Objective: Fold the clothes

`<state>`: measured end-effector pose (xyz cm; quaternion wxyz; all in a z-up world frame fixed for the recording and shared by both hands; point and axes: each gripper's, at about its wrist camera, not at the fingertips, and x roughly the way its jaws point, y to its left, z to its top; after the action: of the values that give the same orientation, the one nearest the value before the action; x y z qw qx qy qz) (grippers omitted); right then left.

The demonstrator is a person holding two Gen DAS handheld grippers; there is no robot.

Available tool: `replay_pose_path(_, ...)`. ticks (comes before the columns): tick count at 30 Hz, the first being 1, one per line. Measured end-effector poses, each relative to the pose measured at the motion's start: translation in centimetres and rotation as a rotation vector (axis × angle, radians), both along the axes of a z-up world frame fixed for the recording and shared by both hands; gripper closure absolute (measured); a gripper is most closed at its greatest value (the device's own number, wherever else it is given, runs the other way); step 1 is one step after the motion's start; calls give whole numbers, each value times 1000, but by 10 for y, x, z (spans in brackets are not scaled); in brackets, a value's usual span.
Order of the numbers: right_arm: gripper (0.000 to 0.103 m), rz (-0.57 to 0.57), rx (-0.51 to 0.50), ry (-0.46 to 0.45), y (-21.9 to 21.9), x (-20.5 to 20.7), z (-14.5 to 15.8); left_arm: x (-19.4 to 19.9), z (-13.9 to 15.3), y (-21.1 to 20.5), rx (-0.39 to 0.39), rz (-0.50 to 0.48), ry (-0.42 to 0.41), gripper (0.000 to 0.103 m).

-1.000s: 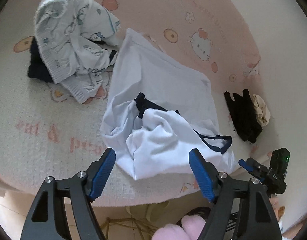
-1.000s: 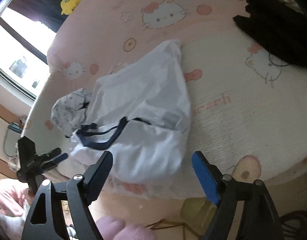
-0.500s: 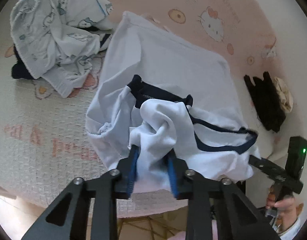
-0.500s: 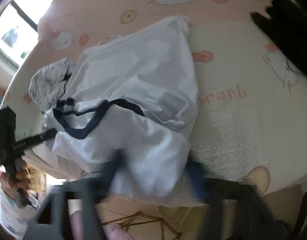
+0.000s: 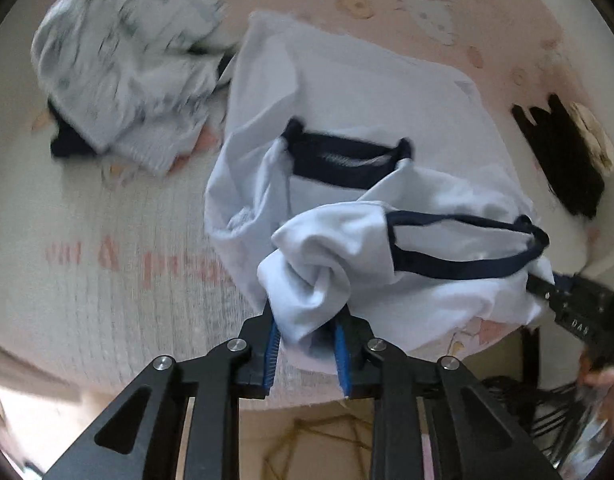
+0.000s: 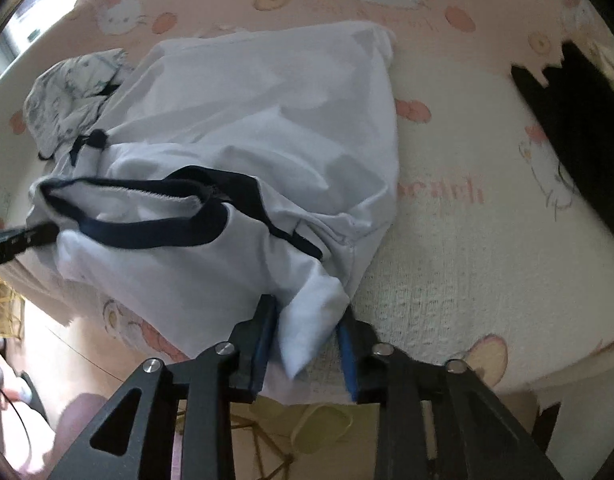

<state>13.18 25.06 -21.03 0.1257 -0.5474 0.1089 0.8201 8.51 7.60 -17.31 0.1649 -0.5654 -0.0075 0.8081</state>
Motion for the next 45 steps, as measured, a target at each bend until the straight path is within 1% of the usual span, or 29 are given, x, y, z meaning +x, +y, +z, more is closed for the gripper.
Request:
replay_pose_path(1, 70, 13, 10, 4, -1, 0, 2, 2, 4, 1, 5, -10, 16, 81)
replay_pose_path(2, 64, 27, 20, 9, -3, 1, 5, 3, 8, 1, 16, -15, 29, 81)
replay_pose_path(3, 49, 38, 31, 16, -4, 1, 8, 5, 11, 0, 23, -18, 41, 78)
replay_pose_path(4, 41, 47, 43, 30, -7, 2, 13, 6, 15, -1, 27, -20, 54, 74)
replay_pose_path(5, 29, 55, 60, 46, -10, 4, 18, 8, 20, -1, 17, -26, 73, 61)
replay_pose_path(6, 27, 63, 82, 62, -14, 3, 24, 10, 24, 0, 2, -34, 95, 50)
replay_pose_path(7, 27, 74, 106, 78, -19, 2, 30, 13, 28, 0, -22, -47, 119, 47)
replay_pose_path(9, 27, 91, 148, 85, -28, 1, 37, 18, 36, 1, -76, -77, 169, 46)
replay_pose_path(12, 27, 154, 269, 83, -49, 1, 45, 28, 43, 5, -160, -135, 239, 46)
replay_pose_path(13, 27, 193, 319, 82, -59, 2, 46, 34, 43, -2, -192, -157, 258, 46)
replay_pose_path(15, 27, 281, 433, 73, -79, 6, 47, 38, 43, -3, -250, -196, 304, 46)
replay_pose_path(18, 27, 448, 618, 49, -110, 7, 36, 49, 45, 7, -276, -268, 376, 46)
replay_pose_path(19, 27, 506, 692, 32, -121, 8, 29, 53, 44, 11, -300, -300, 399, 46)
replay_pose_path(20, 27, 561, 757, 17, -130, 10, 22, 57, 44, 16, -331, -335, 424, 46)
replay_pose_path(23, 27, 696, 901, -14, -150, 14, 3, 70, 39, 31, -468, -435, 509, 46)
replay_pose_path(25, 27, 723, 930, -18, -154, 15, -2, 79, 34, 38, -543, -496, 562, 46)
replay_pose_path(27, 27, 729, 912, -17, -155, 13, -4, 87, 29, 43, -609, -559, 612, 46)
replay_pose_path(29, 27, 732, 919, -5, -157, 12, -5, 96, 20, 47, -668, -632, 659, 46)
replay_pose_path(31, 27, 758, 959, 1, -160, 10, -9, 104, 12, 48, -713, -703, 693, 46)
replay_pose_path(34, 27, 812, 1045, -8, -162, 13, -20, 116, -3, 47, -786, -812, 734, 46)
replay_pose_path(36, 27, 853, 1076, -26, -162, 16, -29, 122, -10, 47, -818, -867, 751, 46)
replay_pose_path(38, 27, 870, 1102, -33, -161, 17, -35, 125, -18, 48, -851, -917, 771, 46)
replay_pose_path(41, 27, 884, 1124, -47, -160, 13, -44, 123, -32, 55, -917, -949, 826, 46)
replay_pose_path(43, 27, 879, 1140, -35, -161, 8, -46, 118, -38, 61, -950, -943, 845, 46)
replay_pose_path(45, 27, 894, 1177, -36, -163, 4, -50, 117, -49, 61, -1020, -969, 900, 45)
